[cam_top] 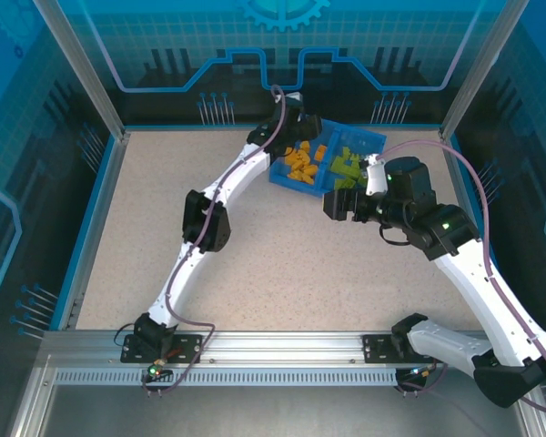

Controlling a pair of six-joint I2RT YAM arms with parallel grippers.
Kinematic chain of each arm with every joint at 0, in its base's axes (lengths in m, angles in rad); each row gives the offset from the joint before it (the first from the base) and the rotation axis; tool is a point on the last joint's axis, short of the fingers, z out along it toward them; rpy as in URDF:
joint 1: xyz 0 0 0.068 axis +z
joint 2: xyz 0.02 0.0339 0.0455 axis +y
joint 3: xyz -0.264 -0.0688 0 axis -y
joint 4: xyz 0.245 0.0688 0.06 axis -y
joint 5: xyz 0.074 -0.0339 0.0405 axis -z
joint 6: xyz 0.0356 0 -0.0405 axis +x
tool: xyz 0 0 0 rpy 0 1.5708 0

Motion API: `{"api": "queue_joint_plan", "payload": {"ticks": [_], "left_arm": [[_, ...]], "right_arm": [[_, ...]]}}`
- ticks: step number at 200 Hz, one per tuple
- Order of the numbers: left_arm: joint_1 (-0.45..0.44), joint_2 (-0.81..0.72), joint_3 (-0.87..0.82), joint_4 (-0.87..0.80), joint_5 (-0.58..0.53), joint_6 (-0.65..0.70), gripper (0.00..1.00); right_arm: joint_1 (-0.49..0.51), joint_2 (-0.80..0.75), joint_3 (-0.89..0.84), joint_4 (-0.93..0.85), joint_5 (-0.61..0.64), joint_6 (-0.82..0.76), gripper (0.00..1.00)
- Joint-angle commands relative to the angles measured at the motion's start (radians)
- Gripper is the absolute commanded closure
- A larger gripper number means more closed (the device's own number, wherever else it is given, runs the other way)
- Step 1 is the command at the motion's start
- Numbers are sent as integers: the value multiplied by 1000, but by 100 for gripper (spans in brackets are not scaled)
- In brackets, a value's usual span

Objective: Sort the legos into containers by color

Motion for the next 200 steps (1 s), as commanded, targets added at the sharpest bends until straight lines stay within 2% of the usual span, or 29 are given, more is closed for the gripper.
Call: {"api": "queue_joint_plan", "payload": {"ticks": [1, 19, 31, 65, 80, 107, 121, 130, 142, 158, 185, 200], "left_arm": [[-16, -246, -218, 126, 40, 11, 31], [-24, -469, -543, 320, 43, 11, 31], [-27, -609, -736, 391, 45, 23, 31], [-30, -984, -1203, 495, 20, 133, 28], [-30, -1122, -1370, 498, 13, 211, 25], [-29, -1322, -1601, 474, -99, 275, 17], [-28, -1401, -1708, 485, -187, 290, 10], [-24, -1439, -1769, 495, -250, 300, 6], [-11, -1477, -1834, 498, -309, 306, 2], [18, -1510, -1913, 504, -364, 307, 1], [81, -1549, -2047, 596, -385, 357, 1], [120, -1548, -2083, 602, -400, 363, 1]], "right_arm": [[-25, -7, -27, -4, 59, -5, 11], [-45, -15, -64, 5, 133, -9, 9], [-61, -26, -96, 22, 178, -28, 8], [-91, -97, -247, 202, 250, -145, 3], [-105, -128, -323, 286, 332, -172, 3], [-140, -149, -454, 404, 513, -210, 3], [-161, -150, -537, 491, 662, -198, 3], [-190, -146, -600, 576, 709, -194, 2], [-237, -128, -694, 710, 700, -205, 2], [-285, -57, -771, 874, 649, -248, 1], [-330, 158, -768, 1021, 560, -325, 0], [-331, 275, -767, 1171, 517, -359, 0]]}}
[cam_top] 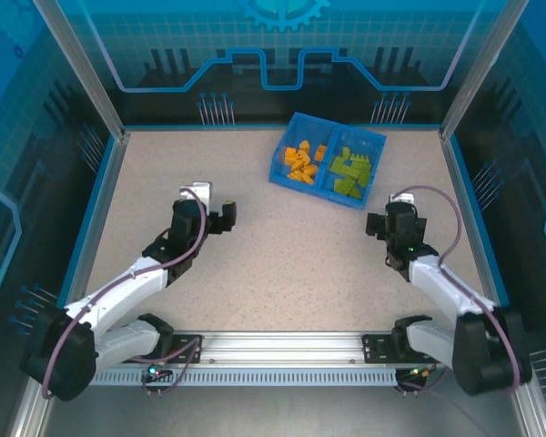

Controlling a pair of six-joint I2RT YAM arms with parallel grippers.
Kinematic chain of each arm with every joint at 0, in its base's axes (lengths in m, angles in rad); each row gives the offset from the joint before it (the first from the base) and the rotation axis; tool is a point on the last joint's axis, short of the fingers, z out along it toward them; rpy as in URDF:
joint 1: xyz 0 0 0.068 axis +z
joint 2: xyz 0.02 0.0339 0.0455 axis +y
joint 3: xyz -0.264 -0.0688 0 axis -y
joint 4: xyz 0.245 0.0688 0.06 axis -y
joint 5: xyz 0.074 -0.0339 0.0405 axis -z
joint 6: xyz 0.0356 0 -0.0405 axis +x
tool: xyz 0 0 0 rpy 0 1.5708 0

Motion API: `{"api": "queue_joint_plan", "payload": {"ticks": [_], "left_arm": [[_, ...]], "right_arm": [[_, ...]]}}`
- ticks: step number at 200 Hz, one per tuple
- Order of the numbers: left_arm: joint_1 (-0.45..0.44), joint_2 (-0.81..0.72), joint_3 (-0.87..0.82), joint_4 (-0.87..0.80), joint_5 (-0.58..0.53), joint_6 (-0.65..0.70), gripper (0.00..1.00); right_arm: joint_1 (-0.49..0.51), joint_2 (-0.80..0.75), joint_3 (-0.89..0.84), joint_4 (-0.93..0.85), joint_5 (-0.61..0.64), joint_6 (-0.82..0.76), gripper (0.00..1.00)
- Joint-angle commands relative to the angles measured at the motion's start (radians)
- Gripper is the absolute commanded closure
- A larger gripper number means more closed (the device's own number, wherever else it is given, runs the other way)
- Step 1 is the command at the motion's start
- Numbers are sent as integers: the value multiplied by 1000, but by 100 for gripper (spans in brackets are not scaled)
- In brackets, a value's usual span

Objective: Sort the legos into containers by color

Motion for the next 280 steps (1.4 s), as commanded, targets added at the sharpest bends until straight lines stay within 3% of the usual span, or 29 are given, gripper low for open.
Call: {"api": "queue_joint_plan", "payload": {"ticks": [1, 24, 44, 63, 71, 82, 90, 110, 138, 155, 162, 177, 203, 216, 230, 244, 280], "left_arm": [[51, -22, -54, 79, -76, 48, 1], [114, 16, -42, 51, -35, 42, 1], [140, 52, -95, 220, 39, 116, 1], [201, 114, -123, 319, 146, 130, 1], [228, 150, -145, 389, 192, 118, 1], [278, 205, -152, 433, 260, 81, 1], [317, 245, -144, 460, 317, 65, 1], [377, 291, -73, 361, 473, 64, 1], [425, 289, -77, 372, 680, 121, 1], [426, 234, -185, 520, 670, 236, 1], [449, 224, -204, 558, 634, 200, 1], [529, 238, -177, 522, 727, 161, 1], [534, 282, -113, 454, 798, 179, 1], [531, 315, -170, 629, 817, 148, 1], [485, 387, -201, 740, 714, 169, 1], [472, 457, -146, 700, 685, 168, 1], [460, 448, -133, 655, 562, 137, 1]], "right_arm": [[-17, 143, 4, 328, -64, -84, 0], [-13, 267, 75, 361, -59, -133, 2], [-22, 313, 19, 537, -89, -167, 0], [-57, 304, -55, 625, -245, -179, 0], [-66, 351, -98, 783, -287, -196, 0], [-71, 322, -65, 661, -290, -179, 0], [-70, 337, -84, 732, -291, -188, 0], [-58, 329, -73, 691, -270, -186, 0], [-61, 330, -76, 697, -274, -184, 0], [-61, 330, -76, 700, -274, -185, 0], [-61, 330, -76, 699, -274, -185, 0], [-62, 330, -75, 699, -275, -185, 0], [-63, 330, -76, 699, -277, -184, 0], [-64, 330, -76, 699, -278, -184, 0], [-63, 330, -76, 699, -277, -184, 0], [-64, 330, -76, 699, -277, -184, 0], [-63, 330, -76, 698, -277, -185, 0]]}}
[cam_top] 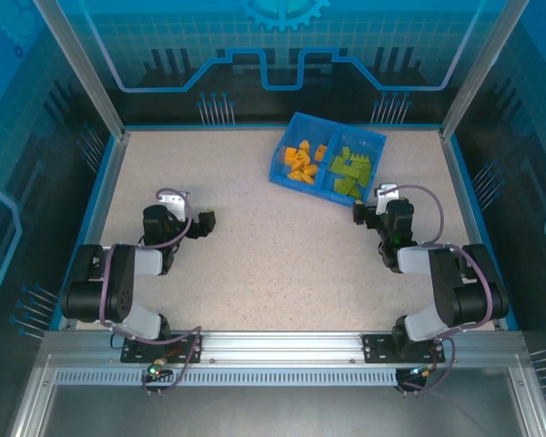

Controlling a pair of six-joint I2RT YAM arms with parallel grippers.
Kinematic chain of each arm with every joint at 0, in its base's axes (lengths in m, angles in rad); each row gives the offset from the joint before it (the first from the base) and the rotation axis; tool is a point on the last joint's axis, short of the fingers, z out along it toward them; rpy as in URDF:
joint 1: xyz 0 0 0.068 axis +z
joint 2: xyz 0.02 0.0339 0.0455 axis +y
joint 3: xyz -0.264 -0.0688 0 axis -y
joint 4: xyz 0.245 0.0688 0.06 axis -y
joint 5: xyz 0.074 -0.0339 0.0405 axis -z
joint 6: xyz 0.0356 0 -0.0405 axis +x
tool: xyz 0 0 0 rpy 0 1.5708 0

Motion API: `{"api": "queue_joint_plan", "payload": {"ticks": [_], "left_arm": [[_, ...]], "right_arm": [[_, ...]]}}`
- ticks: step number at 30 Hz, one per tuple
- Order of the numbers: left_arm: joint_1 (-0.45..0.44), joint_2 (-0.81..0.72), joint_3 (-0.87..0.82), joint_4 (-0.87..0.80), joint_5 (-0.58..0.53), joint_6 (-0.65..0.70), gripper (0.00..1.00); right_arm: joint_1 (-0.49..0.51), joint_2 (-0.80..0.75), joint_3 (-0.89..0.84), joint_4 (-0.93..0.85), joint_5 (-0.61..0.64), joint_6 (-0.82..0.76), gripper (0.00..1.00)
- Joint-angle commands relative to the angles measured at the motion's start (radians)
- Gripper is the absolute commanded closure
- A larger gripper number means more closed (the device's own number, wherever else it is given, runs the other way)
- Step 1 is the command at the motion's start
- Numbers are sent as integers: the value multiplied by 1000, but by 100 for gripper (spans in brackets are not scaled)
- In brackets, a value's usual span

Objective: Sort the legos into containers by color

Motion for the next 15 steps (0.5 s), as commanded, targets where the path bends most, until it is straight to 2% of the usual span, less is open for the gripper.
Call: {"api": "queue_joint_plan", "payload": {"ticks": [1, 5, 15], "left_arm": [[-17, -6, 28, 38, -91, -3, 1], [-29, -6, 35, 28, -145, -8, 1], [-31, -6, 34, 27, -148, -7, 1]], "right_arm": [[-7, 5, -5, 30, -3, -13, 0], [-7, 6, -5, 31, -4, -12, 0], [-7, 5, -2, 29, -9, -14, 0]]}}
